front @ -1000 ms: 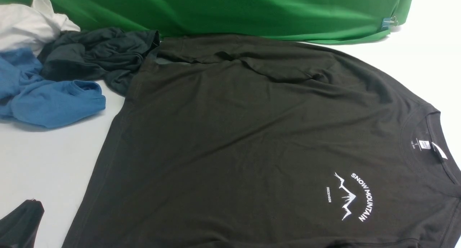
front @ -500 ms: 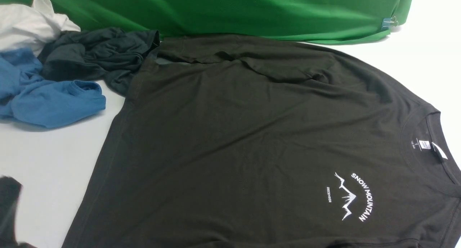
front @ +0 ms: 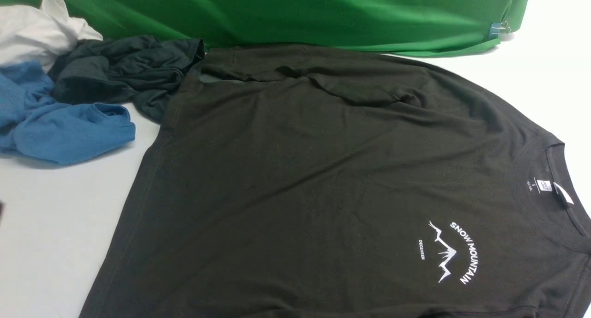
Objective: Fold a long-sleeved shirt on a white desktop.
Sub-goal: 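Grasp the left edge of the dark T-shirt lying flat on the table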
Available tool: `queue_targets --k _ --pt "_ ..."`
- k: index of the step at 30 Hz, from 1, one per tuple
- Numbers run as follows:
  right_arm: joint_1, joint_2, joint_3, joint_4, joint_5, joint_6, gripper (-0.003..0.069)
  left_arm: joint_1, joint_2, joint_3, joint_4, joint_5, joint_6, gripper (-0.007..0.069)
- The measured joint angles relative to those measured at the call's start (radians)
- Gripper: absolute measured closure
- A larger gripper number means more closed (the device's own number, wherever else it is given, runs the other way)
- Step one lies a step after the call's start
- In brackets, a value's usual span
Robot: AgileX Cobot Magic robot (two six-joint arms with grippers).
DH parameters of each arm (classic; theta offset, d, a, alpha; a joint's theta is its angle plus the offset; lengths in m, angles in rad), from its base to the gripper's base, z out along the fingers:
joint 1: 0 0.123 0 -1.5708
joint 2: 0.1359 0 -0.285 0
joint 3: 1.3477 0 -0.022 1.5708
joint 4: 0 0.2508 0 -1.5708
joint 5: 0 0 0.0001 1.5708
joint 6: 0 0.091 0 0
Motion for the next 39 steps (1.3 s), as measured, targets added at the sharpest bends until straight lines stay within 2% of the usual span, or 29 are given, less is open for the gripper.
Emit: queue_targets --k 1,3,4,7,9,11,15,18,21,23,24,27,31,36,39 --pt "0.0 0.0 0.0 0.0 0.0 0.0 0.0418 -0.018 0.044 -0.064 0.004 0.096 0.04 0.0603" --pt "0.0 0.0 0.0 0.0 0.0 0.0 0.0418 -0.033 0.093 -0.116 0.005 0.184 0.083 0.0603" --pt "0.0 0.0 0.0 0.0 0.0 0.0 0.0418 -0.059 0.193 -0.197 0.005 0.313 0.153 0.0603" --pt "0.0 0.0 0.0 0.0 0.0 0.0 0.0418 -0.085 0.376 -0.325 0.005 0.597 0.266 0.0603" --pt "0.0 0.0 0.0 0.0 0.0 0.0 0.0418 -0.087 0.43 -0.356 0.006 0.657 0.296 0.0603" --pt "0.0 0.0 0.0 0.0 0.0 0.0 0.0418 -0.087 0.544 -0.386 0.006 0.697 0.337 0.0603" --pt "0.0 0.0 0.0 0.0 0.0 0.0 0.0418 -0.096 0.671 -0.394 -0.031 0.742 0.503 0.0603" --pt "0.0 0.0 0.0 0.0 0.0 0.0 0.0418 -0.175 0.748 -0.395 -0.092 0.739 0.611 0.0603" --pt "0.0 0.0 0.0 0.0 0.0 0.0 0.0418 -0.254 0.78 -0.395 -0.093 0.718 0.635 0.0603" --pt "0.0 0.0 0.0 0.0 0.0 0.0 0.0418 -0.386 0.813 -0.396 -0.06 0.705 0.643 0.0603" --pt "0.0 0.0 0.0 0.0 0.0 0.0 0.0418 -0.396 0.817 -0.396 -0.051 0.705 0.644 0.0603" --pt "0.0 0.0 0.0 0.0 0.0 0.0 0.0418 -0.557 0.844 -0.397 -0.003 0.707 0.664 0.0603" --pt "0.0 0.0 0.0 0.0 0.0 0.0 0.0418 -0.68 0.858 -0.397 0.046 0.723 0.671 0.0603" --pt "0.0 0.0 0.0 0.002 -0.014 0.011 0.0418 -0.723 0.859 -0.397 0.057 0.751 0.675 0.0603" --pt "0.0 0.0 0.0 0.09 -0.129 0.189 0.0418 -0.726 0.859 -0.397 0.058 0.789 0.675 0.0603"
